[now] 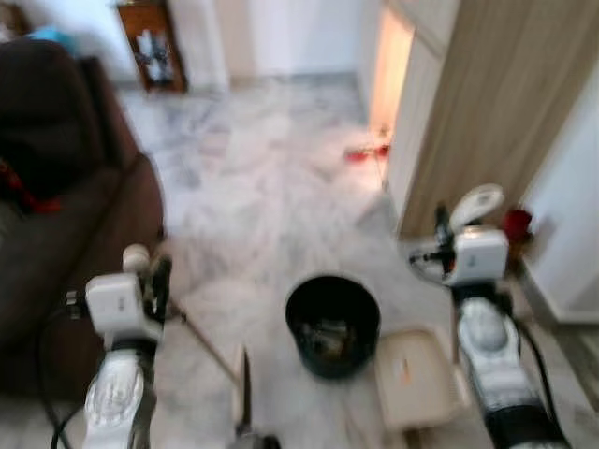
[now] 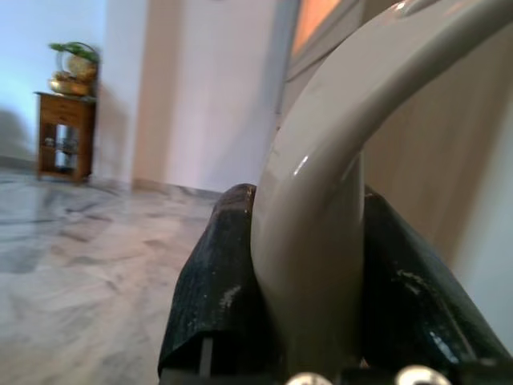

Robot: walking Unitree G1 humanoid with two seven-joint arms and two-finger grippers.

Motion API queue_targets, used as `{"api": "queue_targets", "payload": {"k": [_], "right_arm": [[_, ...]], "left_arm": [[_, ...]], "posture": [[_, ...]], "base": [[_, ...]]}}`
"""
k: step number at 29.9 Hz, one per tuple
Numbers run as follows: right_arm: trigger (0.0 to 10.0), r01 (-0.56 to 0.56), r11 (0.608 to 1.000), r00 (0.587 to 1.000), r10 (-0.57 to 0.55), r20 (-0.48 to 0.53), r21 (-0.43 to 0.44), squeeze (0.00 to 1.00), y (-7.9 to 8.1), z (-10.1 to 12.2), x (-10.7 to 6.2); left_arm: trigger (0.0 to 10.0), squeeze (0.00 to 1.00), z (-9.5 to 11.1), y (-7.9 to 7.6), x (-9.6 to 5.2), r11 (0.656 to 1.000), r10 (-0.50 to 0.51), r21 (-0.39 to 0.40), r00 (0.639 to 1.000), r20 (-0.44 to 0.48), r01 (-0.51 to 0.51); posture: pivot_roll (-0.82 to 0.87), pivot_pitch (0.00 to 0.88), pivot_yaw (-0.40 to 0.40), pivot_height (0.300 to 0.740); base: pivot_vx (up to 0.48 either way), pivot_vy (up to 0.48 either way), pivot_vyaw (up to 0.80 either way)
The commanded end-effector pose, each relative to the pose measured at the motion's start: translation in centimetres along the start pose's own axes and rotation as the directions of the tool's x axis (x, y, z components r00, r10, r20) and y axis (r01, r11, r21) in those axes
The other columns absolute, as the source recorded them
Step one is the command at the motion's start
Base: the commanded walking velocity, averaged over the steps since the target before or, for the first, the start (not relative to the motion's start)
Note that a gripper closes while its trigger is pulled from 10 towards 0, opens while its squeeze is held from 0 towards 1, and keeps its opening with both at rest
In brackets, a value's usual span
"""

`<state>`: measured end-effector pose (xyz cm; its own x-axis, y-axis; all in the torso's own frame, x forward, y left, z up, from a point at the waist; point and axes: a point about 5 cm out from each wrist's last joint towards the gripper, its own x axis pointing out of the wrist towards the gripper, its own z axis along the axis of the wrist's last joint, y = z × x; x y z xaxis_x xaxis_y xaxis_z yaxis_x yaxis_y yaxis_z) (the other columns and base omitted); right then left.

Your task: Sweep floor

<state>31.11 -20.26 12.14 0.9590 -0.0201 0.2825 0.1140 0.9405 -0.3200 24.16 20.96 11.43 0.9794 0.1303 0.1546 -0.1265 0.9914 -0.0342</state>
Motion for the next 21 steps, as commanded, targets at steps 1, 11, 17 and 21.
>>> {"api": "queue_targets", "payload": {"k": [1,11,17,21], "right_arm": [[10.0,0.01,0.999,0.998,-0.014,0.064,0.05,0.0,0.24,1.41,0.84],[10.0,0.013,0.997,0.998,-0.018,0.063,0.076,0.0,0.34,1.46,0.82],[10.0,0.019,0.996,0.998,-0.023,0.058,0.082,0.0,0.35,1.42,0.82],[10.0,0.016,0.997,0.998,-0.021,0.054,0.082,0.0,0.38,1.34,0.71]], "left_arm": [[10.0,0.0,1.24,-0.01,0.7,1.0,-0.003,0.009,0.998,0.061,0.002],[10.0,0.0,1.26,-0.04,0.85,1.0,0.004,0.005,0.998,0.065,-0.005],[10.0,0.0,1.23,0.03,0.91,1.0,0.01,0.01,0.998,0.064,-0.01],[10.0,0.0,1.17,0.08,0.87,1.0,0.012,0.013,0.998,0.061,-0.013]], "posture": [[0.09,0.004,0.06,0.74],[0.09,0.013,0.06,0.74],[0.09,0.014,0.061,0.74],[0.1,0.012,0.06,0.74]], "base": [[-0.285,0.0,0.0],[-0.288,0.0,0.0],[-0.187,0.0,0.0],[0.0,0.0,0.0]]}}
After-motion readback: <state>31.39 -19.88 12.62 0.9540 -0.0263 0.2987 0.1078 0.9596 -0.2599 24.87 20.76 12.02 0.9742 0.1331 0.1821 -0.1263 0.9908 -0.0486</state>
